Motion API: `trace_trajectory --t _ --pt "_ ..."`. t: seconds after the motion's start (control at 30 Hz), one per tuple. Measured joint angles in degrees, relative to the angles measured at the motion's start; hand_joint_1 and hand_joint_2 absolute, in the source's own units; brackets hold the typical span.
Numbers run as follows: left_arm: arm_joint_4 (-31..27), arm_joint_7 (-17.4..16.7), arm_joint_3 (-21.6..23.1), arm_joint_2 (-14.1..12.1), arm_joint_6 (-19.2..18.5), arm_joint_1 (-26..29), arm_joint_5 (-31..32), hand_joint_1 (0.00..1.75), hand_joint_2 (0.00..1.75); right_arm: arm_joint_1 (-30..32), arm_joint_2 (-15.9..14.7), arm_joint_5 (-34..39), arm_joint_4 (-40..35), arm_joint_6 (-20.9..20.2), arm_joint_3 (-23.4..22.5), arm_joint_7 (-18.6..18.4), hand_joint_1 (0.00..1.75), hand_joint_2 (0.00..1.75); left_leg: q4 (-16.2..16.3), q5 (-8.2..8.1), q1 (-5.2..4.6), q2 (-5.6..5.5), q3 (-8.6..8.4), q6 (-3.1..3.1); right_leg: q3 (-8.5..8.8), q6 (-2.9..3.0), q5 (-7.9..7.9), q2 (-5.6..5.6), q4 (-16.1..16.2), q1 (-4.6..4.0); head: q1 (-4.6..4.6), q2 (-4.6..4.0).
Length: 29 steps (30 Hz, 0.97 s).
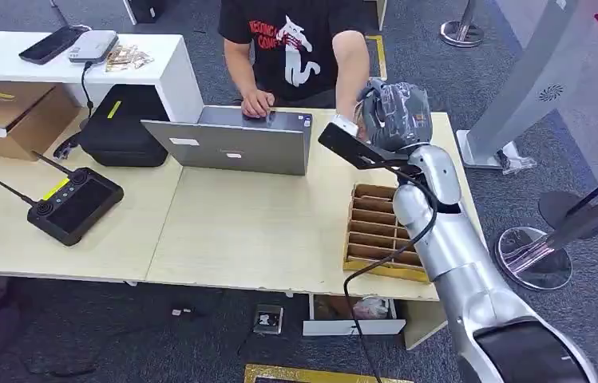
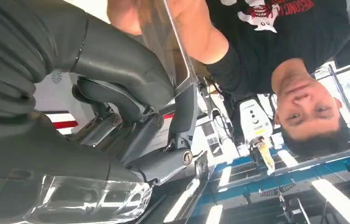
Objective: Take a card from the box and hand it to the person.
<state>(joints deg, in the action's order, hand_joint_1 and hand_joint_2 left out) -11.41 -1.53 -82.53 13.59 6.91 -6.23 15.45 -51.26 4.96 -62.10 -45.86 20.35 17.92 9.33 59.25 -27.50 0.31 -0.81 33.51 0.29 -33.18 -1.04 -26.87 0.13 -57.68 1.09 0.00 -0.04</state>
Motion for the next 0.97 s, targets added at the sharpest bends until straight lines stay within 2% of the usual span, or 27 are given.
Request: trace_trajectory --t 0.23,0.27,0.3,0.33,0.53,0.67,0.77,0.97 --pt "0.00 0.00 0.00 -0.15 -0.24 -0.18 -0.20 0.00 0.00 0.24 -0.07 0.00 0.00 -0.53 0.00 -0.13 1.75 1.75 0.00 0.00 0.00 0.00 0.00 0.00 0.00 0.00 0.00 0.00 0.00 0.00 0.00 0.00" --pt "0.00 0.00 0.00 -0.17 -0.35 -0.18 -0.26 0.00 0.00 0.33 -0.11 -0.02 0.00 -1.16 0.00 -0.31 1.29 1.75 0.00 0.00 0.00 0.01 0.00 0.00 0.00 0.00 0.00 0.00 0.00 0.00 0.00 0.00" --pt "0.00 0.00 0.00 -0.20 -0.37 -0.19 -0.30 0.00 0.00 0.48 -0.15 -0.11 0.00 -1.40 0.00 -0.55 0.09 1.75 0.00 0.00 0.00 0.01 0.00 0.00 0.00 0.00 0.00 0.00 0.00 0.00 0.00 0.00" --pt "0.00 0.00 0.00 -0.24 -0.37 -0.20 -0.35 0.00 0.00 0.66 -0.17 -0.11 0.00 -1.46 0.02 -0.75 0.00 1.75 0.00 0.00 0.00 0.00 0.00 0.00 0.00 0.00 0.00 0.00 0.00 0.00 0.00 0.00" --pt "-0.02 -0.02 0.00 -0.26 -0.85 -0.17 -0.50 0.00 0.00 1.87 -0.74 0.68 -0.15 -3.76 0.17 -0.92 0.00 1.75 0.00 0.00 0.00 0.00 0.00 0.00 -0.01 0.00 0.00 0.00 0.00 0.00 0.00 0.00" --pt "0.00 -0.02 0.00 -0.26 -1.25 -0.11 -0.52 0.00 0.00 3.31 -2.23 2.65 -1.71 -4.39 0.17 -0.50 0.00 1.75 0.01 0.00 0.00 0.01 0.00 0.00 -0.01 0.00 0.00 0.00 0.01 0.00 0.00 0.00" --pt "0.00 -0.02 0.00 -0.26 -1.38 -0.09 -0.81 0.00 0.00 4.52 -4.09 4.66 -4.22 -5.64 0.17 -0.02 0.00 1.75 0.02 0.00 -0.01 0.00 0.00 0.00 -0.02 0.00 0.00 0.00 0.02 0.01 0.00 0.00" --pt "0.00 0.18 0.00 -0.24 -0.92 -0.07 -1.88 0.00 0.00 7.09 -8.22 10.37 -10.80 -11.37 -1.20 1.84 0.00 1.75 0.02 -0.01 -0.02 0.01 -0.01 0.00 -0.04 0.00 0.00 0.01 0.04 0.01 0.00 0.00"
